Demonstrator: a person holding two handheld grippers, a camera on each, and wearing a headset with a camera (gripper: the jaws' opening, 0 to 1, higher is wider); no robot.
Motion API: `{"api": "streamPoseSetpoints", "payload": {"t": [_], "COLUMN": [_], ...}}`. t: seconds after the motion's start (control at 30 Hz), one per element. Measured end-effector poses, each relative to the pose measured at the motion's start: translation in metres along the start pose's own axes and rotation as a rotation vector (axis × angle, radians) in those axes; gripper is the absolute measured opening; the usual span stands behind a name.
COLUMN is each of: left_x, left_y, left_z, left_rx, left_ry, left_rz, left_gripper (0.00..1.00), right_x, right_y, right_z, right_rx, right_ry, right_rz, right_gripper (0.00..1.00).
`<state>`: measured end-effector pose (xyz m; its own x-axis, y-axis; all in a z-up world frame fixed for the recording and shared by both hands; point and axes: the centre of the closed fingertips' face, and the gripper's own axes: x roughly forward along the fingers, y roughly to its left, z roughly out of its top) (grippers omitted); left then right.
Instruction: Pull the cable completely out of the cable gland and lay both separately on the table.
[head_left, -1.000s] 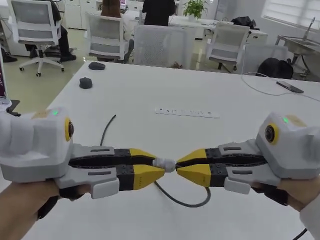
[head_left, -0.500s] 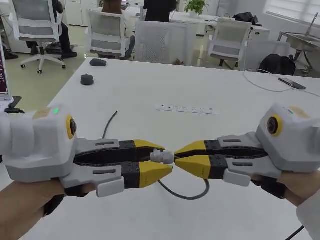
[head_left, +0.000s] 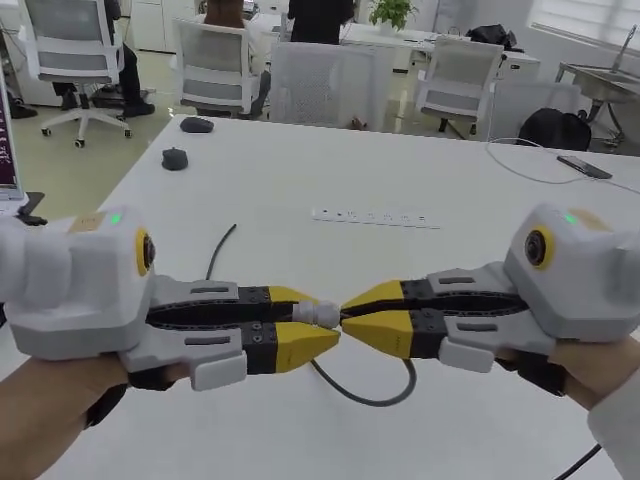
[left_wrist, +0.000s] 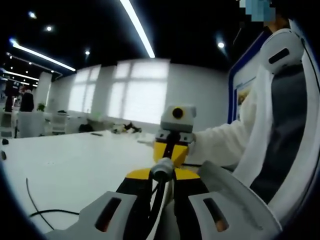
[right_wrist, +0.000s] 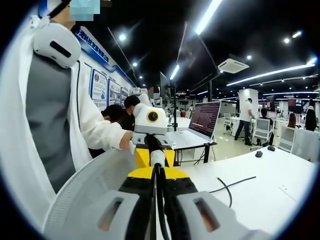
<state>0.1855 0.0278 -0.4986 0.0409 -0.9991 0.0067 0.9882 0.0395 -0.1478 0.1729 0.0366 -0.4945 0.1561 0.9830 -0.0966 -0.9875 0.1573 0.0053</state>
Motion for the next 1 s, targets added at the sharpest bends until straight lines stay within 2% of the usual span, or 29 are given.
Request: {"api": "streamPoseSetpoints", "payload": {"t": [0.23, 0.5, 0.7, 0.87, 1.0], "left_x": [0.000, 0.001, -0.004, -0.005, -0.006], "left_y": [0.001, 0.003, 0.011, 0.014, 0.016], "left_z": [-0.002, -0.011, -0.008, -0.007, -0.006], "left_rx": [0.012, 0.011, -0.005, -0.017, -0.018], "left_ry": [0.012, 0.061, 0.044, 0.033, 0.031], "left_rz": [0.011, 0.019, 0.052, 0.064, 0.073], "left_gripper": [0.16, 0.16, 0.16, 0.16, 0.16], "right_x": [0.000, -0.002, -0.015, -0.021, -0.025], "right_y": [-0.001, -0.004, -0.015, -0.017, -0.019], "right_z": [-0.004, -0.017, -0.027, -0.039, -0.046], "right_rx": [-0.012, -0.034, -0.047, -0.054, -0.043], "right_ry": [0.039, 0.090, 0.124, 0.176, 0.185], "right_rz": [0.000, -0.002, -0.040, -0.064, -0.086], "right_gripper": [0.03, 0.03, 0.03, 0.03, 0.03]}}
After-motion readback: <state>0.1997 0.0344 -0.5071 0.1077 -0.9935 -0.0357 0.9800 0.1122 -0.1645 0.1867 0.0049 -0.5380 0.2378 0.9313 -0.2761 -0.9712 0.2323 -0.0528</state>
